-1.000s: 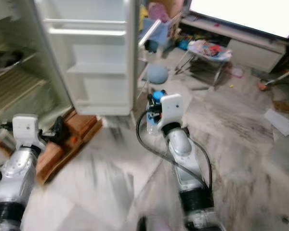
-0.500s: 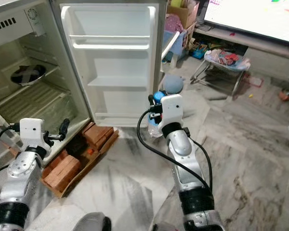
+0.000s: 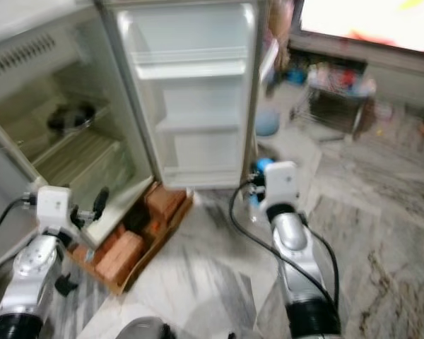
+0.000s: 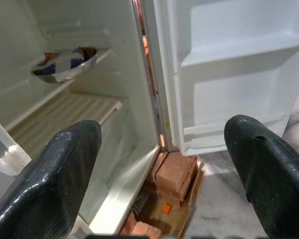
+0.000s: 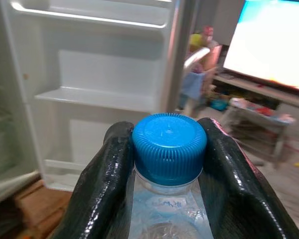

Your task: Restocking fridge

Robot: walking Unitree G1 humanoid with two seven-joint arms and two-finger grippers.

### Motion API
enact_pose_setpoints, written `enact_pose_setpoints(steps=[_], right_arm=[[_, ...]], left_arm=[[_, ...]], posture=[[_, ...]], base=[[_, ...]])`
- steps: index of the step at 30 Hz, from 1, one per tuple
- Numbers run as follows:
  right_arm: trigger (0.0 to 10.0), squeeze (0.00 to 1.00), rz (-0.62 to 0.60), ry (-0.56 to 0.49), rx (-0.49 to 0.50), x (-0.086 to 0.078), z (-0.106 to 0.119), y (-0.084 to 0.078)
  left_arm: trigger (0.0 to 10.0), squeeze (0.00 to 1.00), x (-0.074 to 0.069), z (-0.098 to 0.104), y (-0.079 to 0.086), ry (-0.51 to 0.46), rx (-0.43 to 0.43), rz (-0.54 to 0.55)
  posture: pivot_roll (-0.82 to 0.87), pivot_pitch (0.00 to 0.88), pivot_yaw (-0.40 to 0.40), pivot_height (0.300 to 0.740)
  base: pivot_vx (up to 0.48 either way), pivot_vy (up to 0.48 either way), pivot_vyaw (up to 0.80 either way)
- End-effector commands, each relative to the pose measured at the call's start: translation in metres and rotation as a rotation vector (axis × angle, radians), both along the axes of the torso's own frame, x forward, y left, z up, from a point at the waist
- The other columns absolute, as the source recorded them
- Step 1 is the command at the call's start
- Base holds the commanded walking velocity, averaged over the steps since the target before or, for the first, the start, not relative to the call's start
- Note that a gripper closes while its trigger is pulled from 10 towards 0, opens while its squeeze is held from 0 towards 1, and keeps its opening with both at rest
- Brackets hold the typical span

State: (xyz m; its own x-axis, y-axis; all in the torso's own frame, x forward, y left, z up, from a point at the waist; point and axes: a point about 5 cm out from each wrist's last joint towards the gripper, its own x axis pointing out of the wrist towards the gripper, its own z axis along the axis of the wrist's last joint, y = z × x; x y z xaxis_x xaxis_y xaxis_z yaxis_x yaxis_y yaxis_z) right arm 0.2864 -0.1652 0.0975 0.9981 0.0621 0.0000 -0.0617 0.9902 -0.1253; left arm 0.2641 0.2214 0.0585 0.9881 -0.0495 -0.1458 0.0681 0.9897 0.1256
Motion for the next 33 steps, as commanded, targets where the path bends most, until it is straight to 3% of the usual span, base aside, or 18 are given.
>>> enact_pose_setpoints(steps=[1,7,11,15,25,33], right_arm=[[10.0,0.00,0.011,-0.060,0.014,0.007,0.014,0.007],[10.0,0.00,0.016,-0.066,0.010,0.010,0.017,0.009],[10.0,0.00,0.012,-0.048,0.008,0.008,0.013,0.006],[10.0,0.00,0.019,-0.037,0.012,0.008,0.010,0.009],[10.0,0.00,0.027,-0.036,0.013,0.009,0.010,0.011],[10.0,0.00,0.031,-0.045,0.016,0.013,0.013,0.011]], left_arm=[[10.0,0.00,0.003,0.007,0.005,-0.019,0.001,-0.003],[10.0,0.00,0.000,0.008,0.002,-0.022,-0.017,-0.011],[10.0,0.00,-0.015,-0.004,0.009,0.028,-0.040,0.071],[10.0,0.00,-0.020,-0.004,0.007,0.013,-0.050,0.107],[10.0,0.00,-0.019,-0.003,0.004,-0.009,-0.056,0.102],[10.0,0.00,-0.012,0.004,0.018,-0.031,-0.008,0.097]], posture=[[0.10,0.000,-0.016,0.740],[0.11,0.000,-0.029,0.740],[0.12,0.000,-0.045,0.740],[0.13,0.000,-0.055,0.740],[0.12,0.000,-0.061,0.740],[0.12,0.000,-0.060,0.740]], base=[[0.000,0.000,0.00],[0.000,0.000,0.00],[0.000,0.000,0.00],[0.000,0.000,0.00],[0.000,0.000,0.00],[0.327,0.000,0.00]])
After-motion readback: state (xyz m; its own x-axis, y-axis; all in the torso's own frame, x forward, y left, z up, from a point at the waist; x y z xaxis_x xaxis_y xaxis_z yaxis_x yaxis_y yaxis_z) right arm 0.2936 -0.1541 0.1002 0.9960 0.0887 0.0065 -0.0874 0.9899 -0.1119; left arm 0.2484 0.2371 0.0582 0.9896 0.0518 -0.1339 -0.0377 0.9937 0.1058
